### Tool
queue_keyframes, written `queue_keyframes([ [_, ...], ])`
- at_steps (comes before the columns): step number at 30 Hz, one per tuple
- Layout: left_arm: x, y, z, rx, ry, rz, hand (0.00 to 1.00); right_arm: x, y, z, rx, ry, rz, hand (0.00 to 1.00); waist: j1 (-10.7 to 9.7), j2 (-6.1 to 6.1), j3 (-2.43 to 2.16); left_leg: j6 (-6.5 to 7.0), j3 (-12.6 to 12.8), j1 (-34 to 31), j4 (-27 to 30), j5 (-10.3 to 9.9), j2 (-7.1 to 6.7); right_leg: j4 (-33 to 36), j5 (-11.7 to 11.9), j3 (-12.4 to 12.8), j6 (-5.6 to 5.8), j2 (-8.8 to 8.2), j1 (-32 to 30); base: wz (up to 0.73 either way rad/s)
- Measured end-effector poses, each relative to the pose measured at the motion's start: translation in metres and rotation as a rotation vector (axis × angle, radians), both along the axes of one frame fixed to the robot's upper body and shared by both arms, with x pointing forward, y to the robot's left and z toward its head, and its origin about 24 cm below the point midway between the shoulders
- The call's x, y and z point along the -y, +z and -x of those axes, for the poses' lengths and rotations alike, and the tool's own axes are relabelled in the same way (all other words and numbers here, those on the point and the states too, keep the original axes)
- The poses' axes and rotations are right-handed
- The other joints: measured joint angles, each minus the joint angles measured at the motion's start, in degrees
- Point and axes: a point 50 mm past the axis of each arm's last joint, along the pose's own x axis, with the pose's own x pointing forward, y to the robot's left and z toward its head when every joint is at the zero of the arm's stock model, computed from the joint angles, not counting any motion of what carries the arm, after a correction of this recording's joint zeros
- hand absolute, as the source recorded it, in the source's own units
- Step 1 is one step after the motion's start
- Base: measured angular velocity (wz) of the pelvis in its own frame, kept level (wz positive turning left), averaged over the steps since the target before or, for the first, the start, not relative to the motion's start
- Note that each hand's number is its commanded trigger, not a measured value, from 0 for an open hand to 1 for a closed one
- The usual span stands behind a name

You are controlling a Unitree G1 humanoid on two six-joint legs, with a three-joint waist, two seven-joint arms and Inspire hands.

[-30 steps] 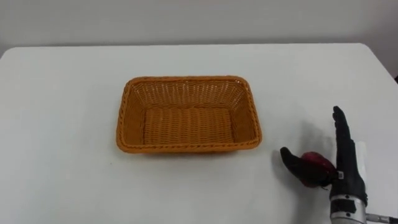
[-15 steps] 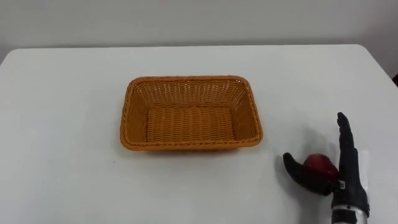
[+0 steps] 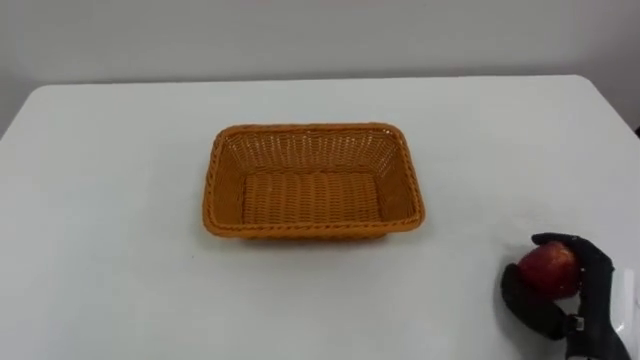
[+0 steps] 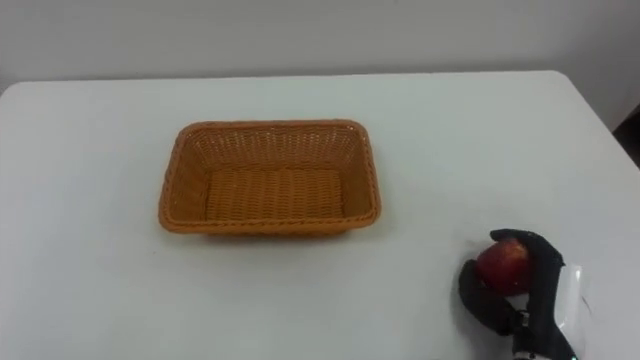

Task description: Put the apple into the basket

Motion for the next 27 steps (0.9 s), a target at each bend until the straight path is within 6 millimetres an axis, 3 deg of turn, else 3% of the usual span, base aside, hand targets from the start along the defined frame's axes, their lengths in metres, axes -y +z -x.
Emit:
queue_keyframes([
  [10,0.0,0.0,-0.001,0.001,-0.002,-0.001,0.0,0.002,-0.004,0.004,-0.017,-0.023,0.008,1.0,0.12,-0.43,0.16,0.0,0.0,0.84,-0.35,0.0,-0.01,-0.78,0.06,-0.12,0.03,-0.02,1.15,0.01],
  [16,0.002,-0.001,-0.007,0.009,-0.006,0.009,0.0,-0.007,-0.005,0.0,0.001,-0.065,-0.082,1.0,1.03,-0.87,0.46,0.0,0.07,0.63,-0.77,0.0,0.23,-0.65,0.19,-0.13,-0.13,0.09,0.84,-0.03],
  [18,0.003,-0.001,-0.006,0.003,-0.022,0.013,0.0,-0.01,0.002,-0.006,0.01,-0.052,-0.093,1.0,1.08,-0.89,0.53,0.02,0.0,0.25,-0.96,0.01,0.24,-0.5,0.2,-0.18,-0.15,0.11,0.59,0.0],
  [22,0.004,-0.002,-0.005,0.004,-0.005,0.017,0.0,-0.019,0.015,-0.02,0.021,0.009,-0.107,1.0,1.16,-0.59,1.19,0.04,0.12,-0.2,-0.84,0.05,0.26,0.33,0.21,-0.17,-0.16,0.22,-0.61,-0.06],
  [24,0.006,-0.002,-0.006,0.001,-0.018,0.021,0.0,-0.037,0.029,-0.033,0.082,0.098,-0.143,1.0,1.6,-0.35,1.52,0.06,0.2,-0.47,-0.68,0.08,0.24,0.36,0.21,-0.26,-0.16,0.15,-0.8,0.0],
  [27,0.008,-0.003,-0.007,-0.01,-0.048,0.027,0.0,-0.053,0.044,-0.057,0.171,0.179,-0.172,1.0,2.69,-0.28,1.53,0.09,0.19,-0.67,-0.56,0.1,0.21,0.31,0.22,-0.27,-0.15,0.07,-1.37,0.0],
])
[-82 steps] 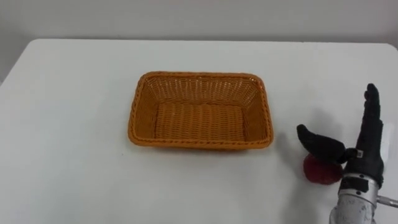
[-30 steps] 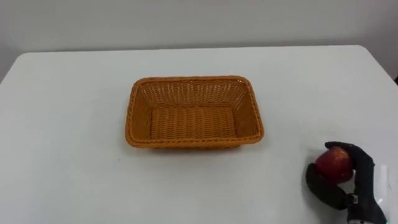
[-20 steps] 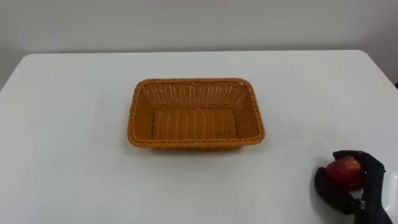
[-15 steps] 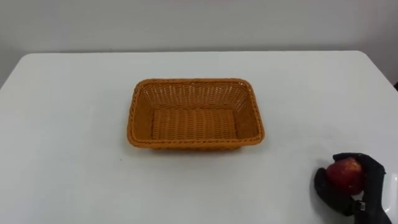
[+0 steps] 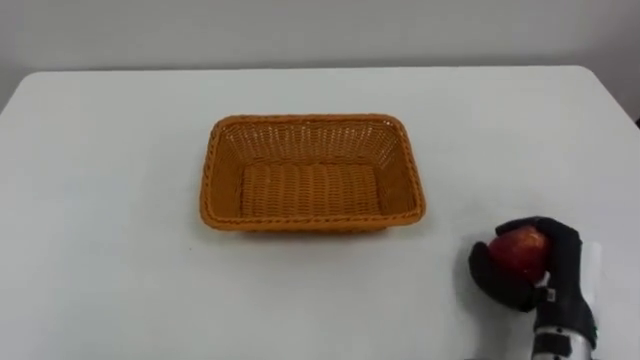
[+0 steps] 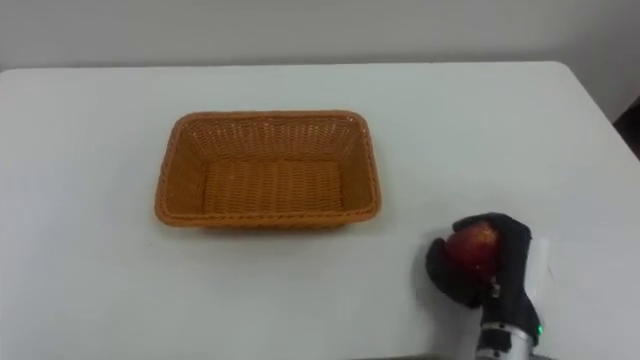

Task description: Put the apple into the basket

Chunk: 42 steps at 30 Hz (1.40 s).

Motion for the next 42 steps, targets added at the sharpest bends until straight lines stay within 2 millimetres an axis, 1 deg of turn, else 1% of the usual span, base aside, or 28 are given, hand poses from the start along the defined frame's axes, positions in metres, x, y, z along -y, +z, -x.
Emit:
queue_keyframes([
  [1,0.0,0.0,0.0,0.0,-0.001,0.0,0.0,-0.001,0.003,-0.005,0.016,0.008,-0.001,1.0,0.13,-0.03,-0.02,0.01,-0.05,-0.24,0.04,0.01,0.0,-0.02,0.0,-0.07,0.0,-0.02,-0.19,0.07],
  [3,0.0,0.0,0.001,-0.006,0.0,0.003,0.0,-0.007,0.018,-0.02,0.097,0.03,-0.015,1.0,0.89,-0.05,0.02,0.05,-0.39,-0.56,0.13,0.03,-0.04,-0.16,0.02,-0.27,0.04,-0.06,-0.34,0.06],
  [4,0.0,0.0,0.001,-0.007,0.0,0.003,0.0,-0.007,0.022,-0.022,0.115,0.033,-0.018,1.0,1.1,-0.04,0.0,0.05,-0.48,-0.54,0.13,0.03,-0.06,-0.2,0.02,-0.33,0.04,-0.06,-0.31,0.03],
  [5,0.0,-0.001,0.002,-0.013,0.001,0.003,0.0,-0.009,0.028,-0.026,0.146,0.039,-0.033,1.0,1.57,-0.04,-0.02,0.05,-0.73,-0.5,0.13,0.03,-0.16,-0.23,0.02,-0.7,0.04,-0.04,-0.23,0.07],
  [6,0.0,-0.001,0.004,-0.018,0.001,0.006,0.0,-0.011,0.033,-0.03,0.168,0.045,-0.047,1.0,1.63,-0.11,-0.06,0.05,-1.29,-0.53,0.12,0.04,-0.26,-0.29,0.02,-1.5,0.04,-0.05,-0.14,0.13],
  [8,0.001,-0.001,0.003,-0.016,-0.004,0.017,0.0,-0.013,0.036,-0.031,0.182,0.053,-0.057,1.0,1.85,-0.23,-0.17,0.04,-2.03,-0.58,0.05,0.04,-0.31,-0.28,0.03,-1.68,0.03,0.0,-0.03,0.15],
  [10,0.002,-0.001,0.004,-0.026,-0.009,0.027,0.0,-0.019,0.041,-0.032,0.198,0.088,-0.064,1.0,2.71,-0.22,-0.17,0.03,-2.15,-0.56,0.02,0.05,-0.26,-0.33,0.02,-1.74,0.03,0.05,-0.04,-0.01],
  [11,0.002,-0.002,0.005,-0.031,-0.016,0.029,0.0,-0.024,0.044,-0.032,0.207,0.113,-0.071,1.0,3.21,-0.24,-0.19,0.03,-2.67,-0.57,0.02,0.05,-0.22,-0.46,0.02,-1.97,0.03,0.02,0.1,0.0],
  [13,0.002,-0.002,0.007,-0.042,-0.031,0.027,0.0,-0.03,0.05,-0.033,0.229,0.146,-0.083,1.0,3.28,-0.3,-0.24,0.03,-3.45,-0.55,-0.04,0.05,-0.24,-1.16,0.03,-2.31,0.03,-0.11,0.84,0.09],
  [15,0.002,-0.002,0.01,-0.064,-0.044,0.025,0.0,-0.038,0.061,-0.038,0.277,0.184,-0.095,1.0,3.39,-0.24,-0.24,0.03,-3.69,-0.28,-0.23,0.05,-0.26,-1.15,0.03,-2.39,0.03,-0.07,1.1,0.08],
  [18,0.002,-0.003,0.015,-0.093,-0.04,0.025,0.0,-0.042,0.071,-0.043,0.324,0.203,-0.101,1.0,3.29,-0.23,-0.2,0.03,-4.91,0.29,-0.3,0.05,-0.26,-1.22,0.02,-3.13,0.03,-0.1,1.56,0.15],
  [22,0.002,-0.003,0.015,-0.105,-0.063,0.025,0.0,-0.049,0.08,-0.049,0.35,0.26,-0.102,1.0,3.48,-0.3,-0.26,0.03,-4.94,0.05,-0.46,0.05,-0.25,-1.2,0.02,-3.29,0.03,-0.11,1.69,0.04],
  [24,0.002,-0.003,0.014,-0.115,-0.104,0.02,0.0,-0.057,0.087,-0.05,0.373,0.313,-0.11,1.0,4.0,-0.27,-0.24,0.03,-5.02,-0.24,-0.45,0.05,-0.26,-1.2,0.03,-3.28,0.03,-0.1,1.4,0.0],
  [27,0.004,-0.004,0.014,-0.132,-0.14,0.018,0.0,-0.067,0.086,-0.048,0.353,0.377,-0.113,1.0,4.81,-0.2,-0.22,0.02,-5.44,0.67,-0.44,0.05,-0.25,-1.11,0.02,-3.4,0.02,-0.09,1.92,-0.05],
  [28,0.004,-0.004,0.014,-0.134,-0.147,0.017,0.0,-0.069,0.086,-0.048,0.348,0.389,-0.114,0.72,4.78,-0.21,-0.23,0.02,-5.6,0.78,-0.43,0.05,-0.25,-1.09,0.02,-3.42,0.02,-0.08,2.14,0.06],
  [29,0.005,-0.004,0.012,-0.135,-0.157,0.018,0.0,-0.073,0.085,-0.047,0.337,0.416,-0.114,0.56,4.78,-0.22,-0.26,0.02,-5.75,1.04,-0.43,0.05,-0.24,-1.08,0.02,-3.38,0.02,-0.09,2.61,0.08],
  [30,0.006,-0.004,0.012,-0.134,-0.159,0.019,0.0,-0.075,0.084,-0.047,0.33,0.429,-0.114,0.0,4.79,-0.22,-0.25,0.02,-5.8,1.17,-0.44,0.05,-0.22,-1.03,0.02,-3.41,0.02,-0.08,2.73,0.09],
  [32,0.006,-0.005,0.011,-0.138,-0.159,0.019,0.0,-0.081,0.082,-0.047,0.302,0.476,-0.116,0.0,4.86,-0.25,-0.27,0.02,-6.34,1.38,-0.46,0.06,-0.23,-1.01,0.02,-3.79,0.02,-0.09,2.88,0.05],
  [33,0.006,-0.005,0.011,-0.141,-0.159,0.02,0.0,-0.083,0.082,-0.047,0.29,0.496,-0.114,0.0,4.82,-0.58,-0.45,0.02,-6.34,1.41,-0.38,0.05,-0.29,-1.06,0.03,-3.76,0.01,-0.17,3.14,0.0],
  [34,0.006,-0.005,0.011,-0.145,-0.158,0.02,0.0,-0.084,0.081,-0.047,0.284,0.503,-0.113,0.0,4.82,-0.64,-0.44,0.02,-6.28,1.41,-0.21,0.05,-0.32,-1.08,0.04,-3.41,0.0,-0.33,3.29,0.08],
  [35,0.005,-0.005,0.011,-0.151,-0.158,0.021,0.0,-0.086,0.08,-0.047,0.271,0.515,-0.115,0.0,4.78,-1.16,0.03,-0.02,-5.6,0.66,1.93,0.03,-0.67,-1.13,0.11,-2.39,-0.08,-1.2,4.05,0.19],
  [36,0.005,-0.005,0.009,-0.149,-0.161,0.02,0.0,-0.089,0.079,-0.047,0.26,0.525,-0.128,0.0,4.85,-3.05,1.46,-1.14,-4.12,-3.34,8.07,-1.34,-1.88,-1.57,0.2,2.38,-0.17,-3.16,4.91,0.31],
  [37,0.005,-0.004,0.006,-0.145,-0.172,0.019,0.0,-0.088,0.078,-0.047,0.253,0.526,-0.13,0.0,4.68,-3.7,1.26,-1.72,-4.0,-5.8,7.42,-1.55,-2.37,-1.75,0.19,4.54,-0.15,-3.82,4.61,0.76],
  [38,0.008,-0.004,-0.012,-0.116,-0.226,0.018,0.0,-0.081,0.079,-0.05,0.249,0.508,-0.125,0.0,4.5,-3.39,0.85,0.7,-2.8,-11.58,4.77,3.59,-1.25,-0.72,-0.41,4.63,0.78,-3.95,2.69,0.57],
  [39,0.009,-0.004,-0.016,-0.111,-0.253,0.013,0.0,-0.078,0.074,-0.052,0.196,0.507,-0.119,0.0,6.68,-3.67,0.42,0.51,-0.72,-11.33,4.97,3.85,-1.25,0.06,-1.47,4.14,2.83,-4.45,1.51,0.38],
  [40,0.009,-0.004,-0.016,-0.112,-0.254,0.013,0.0,-0.08,0.071,-0.053,0.175,0.52,-0.119,0.0,7.59,-3.44,0.59,0.59,-0.38,-11.02,4.79,3.88,-1.29,-0.36,-1.6,3.33,3.44,-4.68,1.51,-0.26],
  [41,0.009,-0.005,-0.014,-0.127,-0.251,0.014,0.0,-0.084,0.07,-0.053,0.149,0.554,-0.119,0.0,8.58,-3.2,0.75,0.66,-0.76,-10.33,4.71,3.91,-1.31,-1.34,-1.72,1.97,3.71,-4.42,1.46,-0.17],
  [42,0.009,-0.005,-0.012,-0.138,-0.247,0.013,0.0,-0.087,0.069,-0.053,0.142,0.58,-0.117,0.0,8.64,-2.77,0.84,0.66,-2.2,-9.92,4.64,3.91,-1.28,-2.27,-1.07,1.46,3.6,-4.12,0.42,-0.1],
])
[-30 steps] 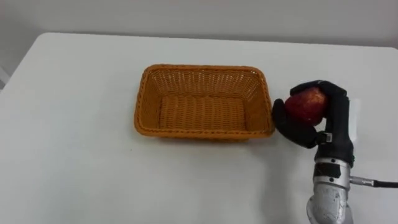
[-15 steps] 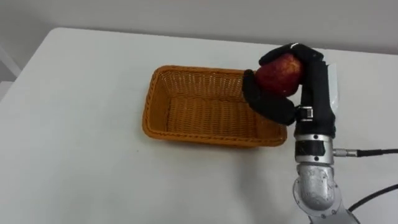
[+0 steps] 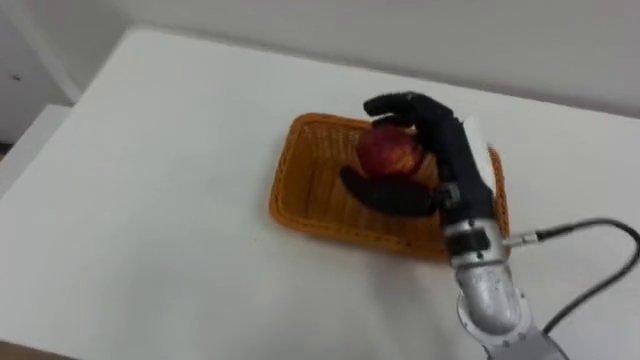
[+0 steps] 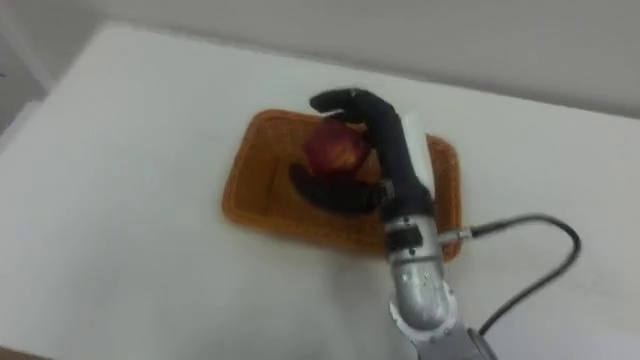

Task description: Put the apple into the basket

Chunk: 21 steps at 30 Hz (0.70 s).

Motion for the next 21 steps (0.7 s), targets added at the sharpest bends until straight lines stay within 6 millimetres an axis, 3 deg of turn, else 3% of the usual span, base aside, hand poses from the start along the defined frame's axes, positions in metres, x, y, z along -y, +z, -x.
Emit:
queue_keyframes([
  [1,-0.001,0.0,0.0,-0.004,0.004,-0.002,0.0,-0.001,0.0,0.0,0.001,0.006,0.003,0.0,0.01,-0.01,0.0,0.0,-0.15,0.2,-0.08,0.0,-0.04,-0.44,1.09,-0.19,0.05,0.12,-0.93,0.13],
  [2,0.0,0.0,0.002,-0.016,0.005,-0.003,0.0,0.0,0.0,0.0,-0.003,0.011,0.011,0.0,-0.73,0.49,-0.14,0.0,-0.26,0.95,-0.42,0.0,-0.02,0.17,2.14,-1.37,-1.32,0.27,-1.58,0.17],
  [4,0.0,-0.001,0.005,-0.031,0.009,-0.002,0.0,0.001,0.0,0.0,0.0,0.013,0.022,0.0,-0.89,1.3,-0.57,-0.02,-0.05,2.2,-1.63,0.01,0.13,0.99,2.24,-1.67,-1.32,0.55,-1.17,0.01],
  [6,0.0,-0.001,0.007,-0.04,0.014,-0.004,0.0,0.001,0.0,-0.001,0.0,0.013,0.026,0.0,-1.06,1.97,-0.46,-0.19,0.5,3.47,-2.45,0.11,0.3,1.2,2.26,-1.61,-1.35,1.08,-0.49,-0.14],
  [12,-0.002,-0.001,0.012,-0.058,0.062,0.01,0.0,0.003,0.0,-0.002,-0.009,0.006,0.029,0.0,-2.69,1.32,-0.83,-0.23,0.66,3.7,-2.62,0.09,0.34,1.44,2.53,-3.33,-1.78,1.16,-0.27,-0.06],
  [21,-0.002,-0.001,0.016,-0.057,0.072,0.013,0.0,0.017,0.004,-0.005,0.02,-0.086,0.02,0.0,-3.14,0.8,-0.91,-0.1,0.43,4.8,-2.58,0.01,0.21,1.31,2.6,-4.21,-1.74,0.95,1.19,0.01],
])
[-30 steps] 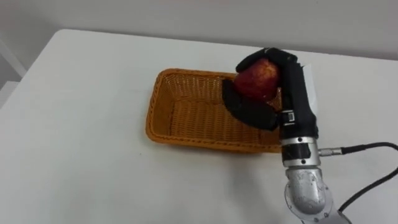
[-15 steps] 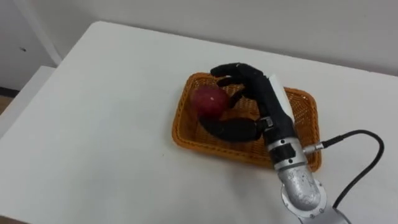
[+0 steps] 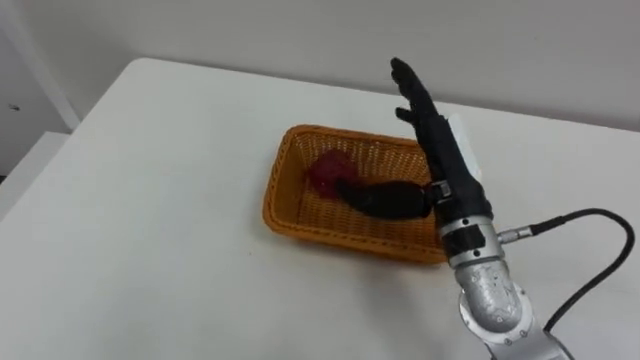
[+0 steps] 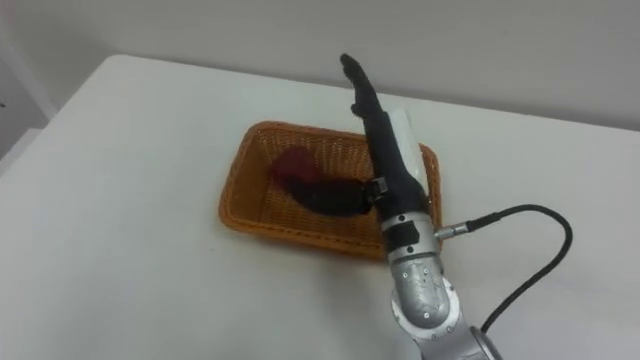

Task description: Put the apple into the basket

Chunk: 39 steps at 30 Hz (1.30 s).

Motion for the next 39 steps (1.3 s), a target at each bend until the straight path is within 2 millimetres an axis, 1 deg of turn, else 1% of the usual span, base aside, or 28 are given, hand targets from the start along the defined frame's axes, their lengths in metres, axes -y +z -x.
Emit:
queue_keyframes([
  [1,-0.001,0.0,0.0,0.002,0.011,-0.002,0.0,0.005,0.002,-0.001,0.011,-0.029,-0.003,0.0,0.06,0.0,0.0,0.0,-0.08,0.0,-0.04,0.0,-0.01,0.01,0.0,-0.58,0.0,-0.04,-0.03,0.0],
  [3,-0.002,0.001,0.0,0.008,0.031,-0.005,0.0,0.016,0.007,-0.004,0.038,-0.085,-0.025,0.0,0.05,-0.03,-0.04,0.01,-0.08,0.06,-0.19,0.02,-0.01,-0.03,0.0,-0.57,0.0,-0.05,-0.03,0.0],
  [5,-0.004,0.001,0.006,0.008,0.071,-0.008,0.0,0.034,0.02,-0.005,0.109,-0.189,-0.041,0.0,-0.11,-0.01,-0.03,0.01,0.04,0.89,-0.57,0.03,-0.05,-0.13,0.0,-0.48,0.01,-0.03,0.14,-0.03],
  [7,-0.006,0.001,0.014,0.003,0.105,-0.013,0.0,0.049,0.031,-0.005,0.18,-0.272,-0.058,0.0,-0.85,0.2,-0.09,0.01,0.09,1.45,-0.87,0.03,-0.07,-0.13,-0.01,-0.52,0.02,0.03,0.46,-0.02],
  [9,-0.009,0.003,0.024,0.001,0.139,-0.022,0.0,0.072,0.046,-0.002,0.276,-0.406,-0.084,0.0,-2.69,0.15,-0.12,0.01,-0.12,1.8,-1.37,0.03,-0.13,-0.14,-0.03,-1.11,0.04,0.03,1.03,0.07],
  [10,-0.01,0.003,0.026,0.0,0.146,-0.025,0.0,0.077,0.049,-0.001,0.3,-0.443,-0.088,0.0,-2.96,0.12,-0.13,0.01,-0.1,1.74,-1.39,0.03,-0.12,-0.1,-0.03,-1.38,0.05,0.03,0.89,0.0],
  [12,-0.013,0.004,0.031,0.0,0.175,-0.037,0.0,0.103,0.059,0.006,0.386,-0.607,-0.1,0.0,-4.58,-0.36,-0.25,0.0,0.02,1.49,-1.63,0.04,-0.03,-0.04,-0.05,-1.94,0.08,0.03,0.04,-0.02],
  [13,-0.014,0.005,0.034,-0.007,0.179,-0.042,0.0,0.11,0.061,0.009,0.405,-0.651,-0.102,0.0,-4.82,-0.42,-0.27,0.0,0.14,1.51,-1.75,0.04,0.0,-0.05,-0.05,-1.93,0.08,0.05,-0.02,-0.06],
  [15,-0.018,0.006,0.037,-0.002,0.202,-0.054,0.0,0.135,0.07,0.019,0.487,-0.817,-0.099,0.0,-5.95,-0.46,-0.28,0.0,1.03,1.8,-2.1,0.03,-0.12,-0.02,-0.05,-1.8,0.08,0.11,-0.08,-0.14],
  [16,-0.019,0.006,0.037,0.001,0.21,-0.059,0.0,0.142,0.071,0.022,0.505,-0.859,-0.098,0.0,-6.13,-0.49,-0.31,-0.01,1.29,1.84,-2.15,0.02,-0.11,-0.03,-0.05,-1.82,0.08,0.12,-0.04,-0.18],
  [18,-0.023,0.008,0.036,0.02,0.242,-0.082,0.0,0.17,0.075,0.035,0.564,-1.03,-0.105,0.0,-7.41,-0.77,-0.34,-0.01,1.51,1.92,-2.53,0.02,0.15,-0.05,-0.05,-1.81,0.08,0.11,-0.14,-0.1],
  [19,-0.024,0.008,0.036,0.023,0.246,-0.089,0.0,0.177,0.075,0.039,0.57,-1.072,-0.114,0.0,-7.8,-0.88,-0.41,-0.01,1.44,1.96,-2.54,0.02,0.15,-0.07,-0.05,-1.71,0.08,0.11,-0.14,0.0],
  [20,-0.026,0.009,0.037,0.028,0.254,-0.099,0.0,0.189,0.076,0.048,0.587,-1.154,-0.117,0.0,-8.88,-1.02,-0.49,-0.01,1.31,1.95,-2.54,0.02,0.13,-0.08,-0.05,-1.75,0.08,0.1,-0.1,0.0],
  [21,-0.027,0.01,0.038,0.029,0.255,-0.102,0.0,0.194,0.075,0.053,0.597,-1.195,-0.116,0.0,-9.2,-1.04,-0.51,-0.01,1.28,1.94,-2.54,0.02,0.13,-0.06,-0.05,-1.73,0.08,0.11,-0.1,0.0],
  [23,-0.029,0.011,0.038,0.036,0.275,-0.11,0.0,0.214,0.069,0.072,0.602,-1.349,-0.096,0.0,-10.09,-1.29,-0.65,-0.01,1.73,1.92,-2.71,0.02,0.19,0.08,-0.07,-1.28,0.1,0.17,-0.73,-0.14],
  [24,-0.03,0.012,0.038,0.043,0.281,-0.113,0.0,0.223,0.065,0.081,0.591,-1.419,-0.11,0.0,-10.5,-1.44,-0.6,-0.01,2.07,1.8,-2.74,0.02,0.23,0.09,-0.06,-0.93,0.1,0.2,-1.0,-0.17],
  [25,-0.031,0.012,0.038,0.043,0.282,-0.115,0.0,0.227,0.063,0.084,0.583,-1.454,-0.116,0.0,-10.95,-1.48,-0.61,-0.01,2.25,1.77,-2.74,0.02,0.24,0.08,-0.06,-0.8,0.1,0.2,-1.06,-0.17],
  [27,-0.031,0.012,0.038,0.036,0.292,-0.115,0.0,0.242,0.051,0.1,0.539,-1.588,-0.17,0.0,-12.18,-1.7,-0.74,-0.01,2.68,1.77,-2.72,0.01,0.26,0.1,-0.06,-0.32,0.1,0.2,-1.22,-0.12],
  [28,-0.031,0.012,0.037,0.038,0.292,-0.116,0.0,0.245,0.048,0.105,0.527,-1.62,-0.182,0.0,-12.37,-1.88,-0.7,-0.01,2.8,1.73,-2.71,0.01,0.27,0.14,-0.07,-0.27,0.1,0.21,-1.33,-0.14],
  [29,-0.032,0.013,0.036,0.043,0.291,-0.118,0.0,0.25,0.045,0.114,0.516,-1.672,-0.202,0.0,-12.55,-1.81,-0.84,-0.02,3.15,1.46,-2.67,0.01,0.32,0.45,-0.07,-0.21,0.1,0.23,-1.88,-0.11],
  [31,-0.033,0.013,0.033,0.054,0.293,-0.123,0.0,0.256,0.037,0.125,0.489,-1.739,-0.225,0.0,-13.48,-1.7,-0.78,-0.01,3.3,1.35,-2.56,0.01,0.41,0.88,-0.06,-0.23,0.1,0.25,-2.08,-0.07],
  [32,-0.035,0.014,0.033,0.056,0.301,-0.127,0.0,0.26,0.028,0.129,0.452,-1.779,-0.268,0.0,-14.15,-1.76,-0.8,-0.02,3.44,1.36,-2.63,0.0,0.46,0.99,-0.06,-0.25,0.1,0.27,-1.95,-0.04],
  [33,-0.036,0.015,0.031,0.067,0.301,-0.137,0.0,0.264,0.014,0.136,0.382,-1.833,-0.31,0.0,-14.96,-1.68,-0.69,-0.05,3.55,1.3,-2.64,-0.04,0.53,1.02,-0.06,-0.25,0.1,0.29,-1.98,-0.05],
  [34,-0.037,0.015,0.029,0.074,0.3,-0.142,0.0,0.266,0.006,0.141,0.343,-1.86,-0.333,0.0,-15.03,-1.81,-0.71,-0.06,3.56,1.26,-2.61,-0.04,0.54,1.03,-0.06,-0.23,0.1,0.29,-2.01,-0.04],
  [36,-0.037,0.016,0.025,0.089,0.299,-0.147,0.0,0.27,-0.022,0.16,0.19,-1.966,-0.422,0.0,-15.64,-1.82,-0.95,-0.08,3.67,1.0,-2.54,-0.06,0.55,0.94,-0.06,-0.24,0.09,0.28,-2.19,-0.02],
  [37,-0.038,0.016,0.025,0.091,0.301,-0.15,0.0,0.272,-0.029,0.165,0.159,-1.998,-0.448,0.0,-15.75,-1.79,-1.01,-0.08,3.68,0.97,-2.53,-0.06,0.55,0.95,-0.06,-0.21,0.08,0.28,-2.23,0.0],
  [38,-0.038,0.016,0.024,0.093,0.302,-0.161,0.0,0.273,-0.043,0.178,0.096,-2.065,-0.516,0.0,-15.93,-1.53,-1.05,-0.07,3.7,0.85,-2.53,-0.06,0.54,1.07,-0.06,0.01,0.08,0.31,-2.36,0.0],
  [39,-0.039,0.017,0.024,0.095,0.303,-0.166,0.0,0.274,-0.05,0.186,0.059,-2.097,-0.549,0.0,-16.19,-1.63,-1.12,-0.07,3.71,0.81,-2.52,-0.06,0.55,1.15,-0.06,0.0,0.08,0.32,-2.42,0.0],
])
